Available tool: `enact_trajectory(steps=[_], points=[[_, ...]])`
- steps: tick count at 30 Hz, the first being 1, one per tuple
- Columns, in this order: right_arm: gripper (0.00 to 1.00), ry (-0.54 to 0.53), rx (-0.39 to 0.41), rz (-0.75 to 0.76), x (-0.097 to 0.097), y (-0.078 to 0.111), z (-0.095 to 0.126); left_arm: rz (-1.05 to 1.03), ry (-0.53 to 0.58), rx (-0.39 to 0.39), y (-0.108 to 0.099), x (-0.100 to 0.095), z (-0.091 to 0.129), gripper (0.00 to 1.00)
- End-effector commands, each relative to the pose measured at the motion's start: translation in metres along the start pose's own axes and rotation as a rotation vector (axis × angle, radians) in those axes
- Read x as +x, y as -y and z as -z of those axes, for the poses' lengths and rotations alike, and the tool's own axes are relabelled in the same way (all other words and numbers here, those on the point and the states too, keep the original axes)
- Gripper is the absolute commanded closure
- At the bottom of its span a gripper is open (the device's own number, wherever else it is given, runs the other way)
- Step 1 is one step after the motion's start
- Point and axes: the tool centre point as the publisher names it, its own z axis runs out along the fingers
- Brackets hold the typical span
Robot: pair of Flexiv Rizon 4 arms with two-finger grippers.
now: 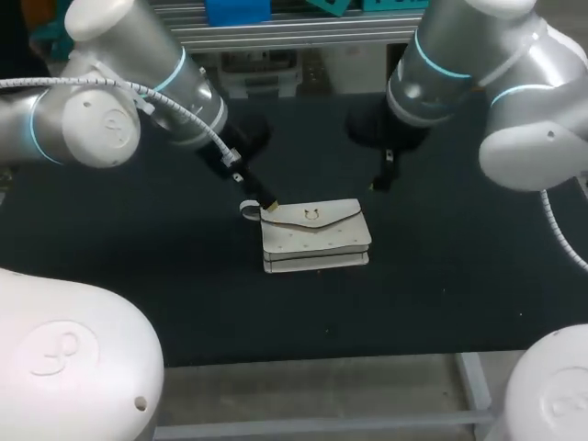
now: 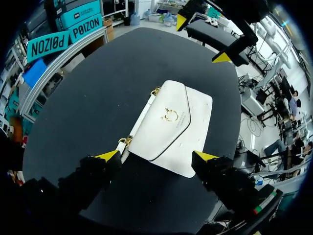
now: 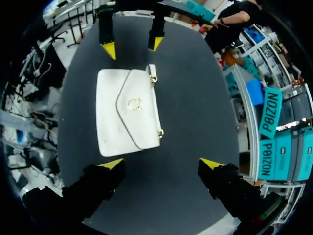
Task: Pick up the bag, open it, inspect its contents, close it, and place it on the opposite side
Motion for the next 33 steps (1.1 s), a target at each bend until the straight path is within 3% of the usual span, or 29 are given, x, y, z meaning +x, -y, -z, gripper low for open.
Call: enact_trajectory(steps=[1,4,6,20,25,28,33], points=[[0.0,-0.187,-0.023,-0.044,-0.008,-0.002,0.002,0.097,-0.02,-0.012,0.001,-0.014,0.0,0.0],[0.0,-0.21,-0.041,-0.09,-0.01,-0.001,0.002,0.158,-0.018,-0.002,-0.001,-0.023,0.002,0.0],[0.0,-0.154,0.067,-0.067,-0.008,-0.001,0.011,0.153,0.014,-0.017,-0.002,-0.025,0.004,0.0],[0.0,-0.154,0.067,-0.067,-0.008,-0.001,0.011,0.153,0.014,-0.017,-0.002,-0.025,0.004,0.0],[0.0,-0.285,0.065,-0.345,-0.031,-0.002,0.002,0.579,-0.006,-0.075,0.02,-0.024,-0.006,0.0],[0.0,-0.344,0.036,-0.509,-0.04,0.002,0.005,0.776,-0.034,-0.097,0.019,-0.029,-0.005,0.0],[0.0,-0.427,-0.015,-0.762,-0.036,0.009,0.006,1.026,-0.028,-0.118,0.013,-0.029,-0.008,0.0]])
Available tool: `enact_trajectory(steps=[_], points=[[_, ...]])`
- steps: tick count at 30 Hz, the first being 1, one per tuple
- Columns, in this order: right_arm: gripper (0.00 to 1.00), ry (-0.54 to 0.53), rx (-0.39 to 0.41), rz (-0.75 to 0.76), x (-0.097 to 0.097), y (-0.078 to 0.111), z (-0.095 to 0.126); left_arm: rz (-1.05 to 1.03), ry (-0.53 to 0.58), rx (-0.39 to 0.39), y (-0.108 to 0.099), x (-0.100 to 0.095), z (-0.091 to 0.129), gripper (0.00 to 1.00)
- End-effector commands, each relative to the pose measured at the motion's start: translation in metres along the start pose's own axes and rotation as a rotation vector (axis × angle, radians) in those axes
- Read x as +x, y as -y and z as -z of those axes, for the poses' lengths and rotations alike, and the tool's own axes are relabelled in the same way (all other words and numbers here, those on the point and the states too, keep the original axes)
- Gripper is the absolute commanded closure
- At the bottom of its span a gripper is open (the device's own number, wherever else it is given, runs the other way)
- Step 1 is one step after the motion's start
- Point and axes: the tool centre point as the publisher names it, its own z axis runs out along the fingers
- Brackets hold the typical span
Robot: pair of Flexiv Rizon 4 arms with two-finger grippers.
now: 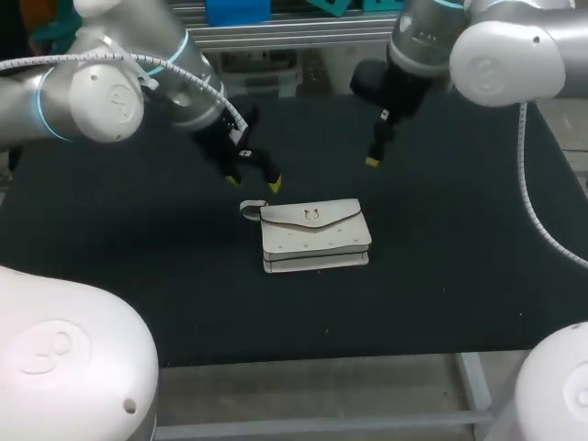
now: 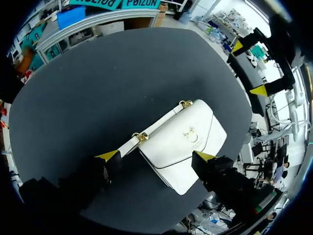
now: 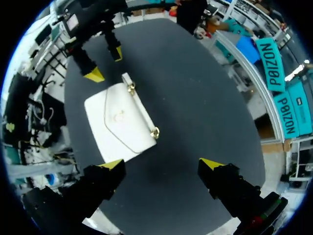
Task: Pick up the bag, open it, inspect its contents, close it, and place it on the opposite side
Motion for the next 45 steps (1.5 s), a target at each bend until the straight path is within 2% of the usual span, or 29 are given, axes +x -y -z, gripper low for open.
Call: enact_trajectory(steps=[1,5,11,16,21,25,31,35,45], points=[[0.0,-0.27,-0.068,-0.376,-0.004,0.001,0.001,0.526,-0.009,-0.083,0.002,-0.001,-0.005,0.0],[0.0,-0.318,-0.133,-0.498,0.005,0.008,-0.002,0.64,-0.046,-0.083,-0.003,-0.003,-0.004,0.0],[0.0,-0.317,-0.16,-0.602,0.022,0.013,-0.009,0.709,-0.101,-0.058,-0.009,-0.005,-0.003,0.0],[0.0,-0.269,-0.216,-0.682,0.036,0.015,-0.005,0.777,-0.138,-0.027,-0.012,-0.003,-0.006,0.0],[0.0,-0.202,-0.313,-0.777,0.049,0.022,-0.003,0.844,-0.187,0.015,-0.014,-0.001,-0.011,0.0],[0.0,-0.199,-0.375,-0.839,0.056,0.029,-0.008,0.882,-0.241,0.056,-0.016,0.002,-0.015,0.0],[0.0,-0.218,-0.442,-0.922,0.057,0.039,-0.012,0.896,-0.308,0.11,-0.018,0.007,-0.011,0.0],[0.0,-0.288,-0.491,-0.953,0.054,0.042,-0.015,0.834,-0.31,0.102,-0.018,0.012,-0.01,0.0],[0.0,-0.399,-0.511,-0.983,0.052,0.038,-0.024,0.707,-0.309,0.072,-0.021,0.016,-0.012,0.0]])
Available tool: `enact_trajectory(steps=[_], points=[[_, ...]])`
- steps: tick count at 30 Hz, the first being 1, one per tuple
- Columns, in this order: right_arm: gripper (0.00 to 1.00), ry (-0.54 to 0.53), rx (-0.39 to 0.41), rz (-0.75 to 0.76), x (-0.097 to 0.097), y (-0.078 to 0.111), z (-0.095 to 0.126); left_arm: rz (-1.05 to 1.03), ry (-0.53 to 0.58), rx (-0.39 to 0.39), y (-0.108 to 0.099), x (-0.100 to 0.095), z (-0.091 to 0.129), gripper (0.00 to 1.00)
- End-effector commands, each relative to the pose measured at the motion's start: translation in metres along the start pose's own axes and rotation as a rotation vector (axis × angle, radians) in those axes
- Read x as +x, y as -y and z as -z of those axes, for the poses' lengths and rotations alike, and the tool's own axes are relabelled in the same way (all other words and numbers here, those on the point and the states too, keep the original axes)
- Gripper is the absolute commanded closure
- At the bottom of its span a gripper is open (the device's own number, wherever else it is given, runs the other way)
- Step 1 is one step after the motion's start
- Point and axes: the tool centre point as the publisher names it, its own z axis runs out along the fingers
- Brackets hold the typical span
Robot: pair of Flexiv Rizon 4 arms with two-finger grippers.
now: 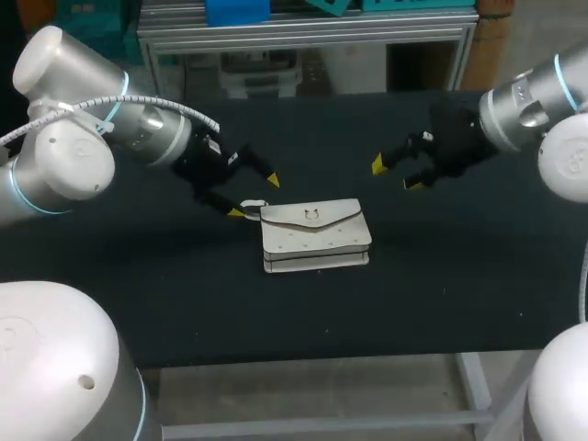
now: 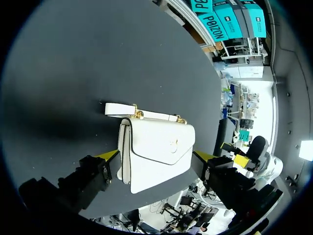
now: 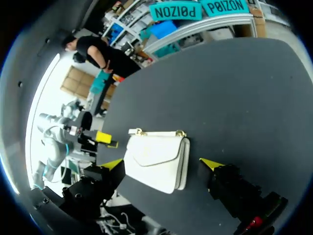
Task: Pick up the bag, open it, inspect its contents, close it, and place it on the opposite side
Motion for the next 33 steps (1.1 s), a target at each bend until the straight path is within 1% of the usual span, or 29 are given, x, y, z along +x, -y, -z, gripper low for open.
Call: enact_trajectory(steps=[1,2,21,22,23,24,25,26,27,28,29,31,33], points=[[0.0,-0.054,-0.021,-0.001,-0.002,0.001,-0.004,-0.035,0.017,-0.005,0.002,-0.002,-0.002,0.0],[0.0,-0.079,-0.011,0.011,0.0,-0.001,-0.005,-0.067,0.033,-0.008,0.001,-0.001,-0.003,0.0],[0.0,-0.079,-0.011,0.011,0.0,-0.001,-0.005,-0.067,0.033,-0.008,0.001,-0.001,-0.003,0.0],[0.0,-0.101,-0.003,-0.023,-0.001,-0.002,-0.008,-0.074,0.025,-0.031,0.004,-0.001,-0.005,0.0],[0.0,-0.134,0.046,-0.061,-0.001,-0.003,-0.011,-0.088,0.021,-0.04,0.005,-0.002,-0.008,0.0],[0.0,-0.153,0.066,-0.084,-0.002,-0.003,-0.013,-0.089,0.013,-0.035,0.006,-0.002,-0.01,0.0],[0.0,-0.176,0.068,-0.122,-0.004,-0.002,-0.016,-0.099,0.001,-0.063,0.007,-0.003,-0.012,0.0],[0.0,-0.214,0.105,-0.156,-0.005,-0.001,-0.019,-0.102,-0.006,-0.065,0.009,-0.004,-0.013,0.0],[0.0,-0.235,0.111,-0.192,-0.007,0.0,-0.02,-0.101,-0.016,-0.07,0.01,-0.005,-0.015,0.0],[0.0,-0.241,0.125,-0.221,-0.009,0.0,-0.021,-0.108,-0.023,-0.095,0.012,-0.006,-0.015,0.0],[0.0,-0.265,0.157,-0.247,-0.009,0.0,-0.022,-0.103,-0.03,-0.098,0.014,-0.007,-0.016,0.0],[0.0,-0.266,0.162,-0.276,-0.01,0.001,-0.025,-0.101,-0.03,-0.115,0.017,-0.008,-0.018,0.0],[0.0,-0.293,0.19,-0.303,-0.011,0.001,-0.029,-0.099,-0.032,-0.133,0.019,-0.009,-0.019,0.0]])
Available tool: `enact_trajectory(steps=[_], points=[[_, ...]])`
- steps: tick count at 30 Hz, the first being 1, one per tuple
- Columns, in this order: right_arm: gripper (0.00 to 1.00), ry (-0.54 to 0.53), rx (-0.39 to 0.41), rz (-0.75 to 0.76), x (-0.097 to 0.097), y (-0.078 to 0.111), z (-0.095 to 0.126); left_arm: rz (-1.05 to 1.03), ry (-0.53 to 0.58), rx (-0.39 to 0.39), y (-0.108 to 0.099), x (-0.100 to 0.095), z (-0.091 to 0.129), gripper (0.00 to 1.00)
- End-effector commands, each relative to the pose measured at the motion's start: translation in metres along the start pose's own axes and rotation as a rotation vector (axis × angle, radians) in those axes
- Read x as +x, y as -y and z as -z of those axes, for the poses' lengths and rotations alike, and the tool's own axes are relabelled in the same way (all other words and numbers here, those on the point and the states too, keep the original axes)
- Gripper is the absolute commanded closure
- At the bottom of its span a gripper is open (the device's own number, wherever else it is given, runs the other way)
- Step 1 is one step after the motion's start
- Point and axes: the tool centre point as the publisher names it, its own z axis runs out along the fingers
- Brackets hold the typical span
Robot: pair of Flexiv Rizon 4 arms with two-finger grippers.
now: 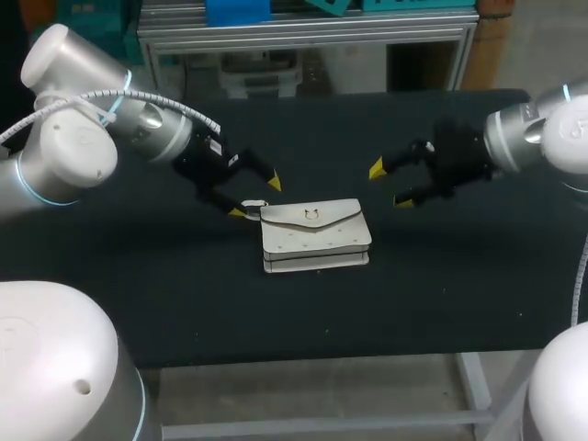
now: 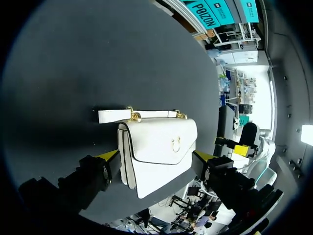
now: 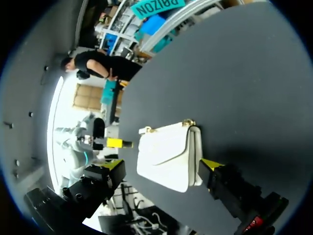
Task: Pick up the bag, open it, inspect its contents, close it, and place it on the opposite side
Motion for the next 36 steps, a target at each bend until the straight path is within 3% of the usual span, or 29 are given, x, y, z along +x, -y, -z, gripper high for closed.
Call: enact_trajectory(steps=[1,8,12,15,18,27,34,36], points=[[0.0,-0.09,0.142,-0.089,-0.008,-0.014,-0.007,0.0,-0.02,-0.061,0.012,-0.006,-0.008,0.0],[0.0,-0.074,0.176,-0.154,-0.005,-0.012,-0.023,0.014,-0.06,-0.117,0.011,-0.016,-0.012,0.01],[0.0,-0.069,0.174,-0.195,-0.007,-0.007,-0.03,0.015,-0.078,-0.142,0.006,-0.021,-0.016,0.09],[0.0,-0.064,0.174,-0.223,-0.009,-0.003,-0.035,0.011,-0.083,-0.147,0.002,-0.023,-0.017,0.09],[0.0,-0.056,0.167,-0.245,-0.013,0.0,-0.039,0.004,-0.098,-0.166,-0.003,-0.025,-0.019,0.19],[0.0,-0.078,0.16,-0.282,-0.028,0.005,-0.062,-0.008,-0.127,-0.212,-0.007,-0.026,-0.028,0.28],[0.23,-0.105,0.152,-0.282,-0.028,0.001,-0.075,-0.007,-0.153,-0.234,-0.008,-0.027,-0.035,0.42],[0.4,-0.112,0.153,-0.278,-0.025,0.0,-0.076,-0.009,-0.164,-0.24,-0.008,-0.027,-0.035,0.46]])
